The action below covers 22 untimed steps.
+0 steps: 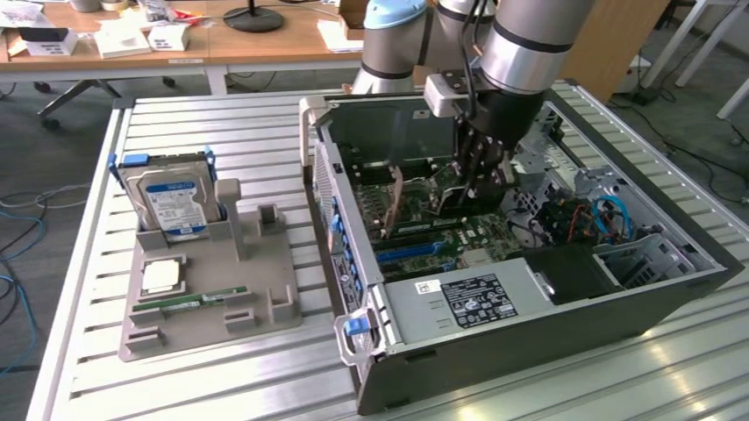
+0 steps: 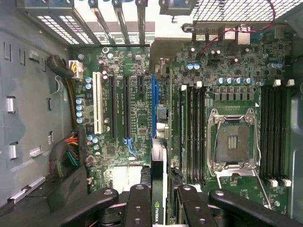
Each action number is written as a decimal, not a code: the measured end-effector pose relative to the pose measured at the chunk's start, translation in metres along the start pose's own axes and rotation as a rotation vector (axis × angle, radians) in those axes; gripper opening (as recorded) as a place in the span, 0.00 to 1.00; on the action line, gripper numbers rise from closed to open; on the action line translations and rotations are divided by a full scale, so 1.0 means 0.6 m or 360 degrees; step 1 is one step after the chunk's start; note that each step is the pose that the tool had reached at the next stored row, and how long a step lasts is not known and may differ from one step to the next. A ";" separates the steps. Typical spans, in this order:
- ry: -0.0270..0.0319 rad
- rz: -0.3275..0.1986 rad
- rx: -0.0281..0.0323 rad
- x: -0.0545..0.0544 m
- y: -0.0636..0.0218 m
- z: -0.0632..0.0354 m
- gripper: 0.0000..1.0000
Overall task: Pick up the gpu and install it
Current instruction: 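Insert the gpu into the slot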
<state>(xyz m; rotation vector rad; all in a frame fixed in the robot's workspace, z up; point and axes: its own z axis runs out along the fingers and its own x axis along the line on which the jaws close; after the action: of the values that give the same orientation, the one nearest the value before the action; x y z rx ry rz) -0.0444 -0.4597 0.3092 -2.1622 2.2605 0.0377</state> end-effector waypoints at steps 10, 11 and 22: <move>0.00003 0.0000 -0.00001 0.001 0.001 0.016 0.26; 0.00001 0.0000 0.00000 0.001 0.001 0.018 0.26; -0.00003 0.0000 0.00008 0.001 0.012 0.025 0.26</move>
<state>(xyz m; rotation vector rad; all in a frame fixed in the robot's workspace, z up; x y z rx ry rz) -0.0520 -0.4597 0.2944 -2.1621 2.2599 0.0373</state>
